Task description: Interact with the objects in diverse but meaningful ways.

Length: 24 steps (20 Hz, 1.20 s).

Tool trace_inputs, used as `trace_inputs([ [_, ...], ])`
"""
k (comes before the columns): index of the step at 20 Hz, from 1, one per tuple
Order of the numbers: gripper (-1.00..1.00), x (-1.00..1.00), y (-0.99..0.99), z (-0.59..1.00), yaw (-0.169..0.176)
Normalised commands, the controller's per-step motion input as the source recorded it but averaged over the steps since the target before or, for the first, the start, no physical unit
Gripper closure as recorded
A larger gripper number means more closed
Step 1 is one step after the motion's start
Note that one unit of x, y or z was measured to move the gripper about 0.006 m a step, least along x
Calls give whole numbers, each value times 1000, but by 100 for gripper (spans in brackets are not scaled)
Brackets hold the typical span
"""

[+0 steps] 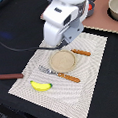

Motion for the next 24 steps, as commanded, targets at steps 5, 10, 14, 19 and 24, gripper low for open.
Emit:
trace_inputs([
  [5, -100, -859, -518, -296, -62],
  [10, -100, -873, -512, -267, -58],
  [14, -100, -899, -487, -200, -53],
  [19, -100, -929, -447, -233, -52],
  [24, -100, -1000, -145, -60, 0],
])
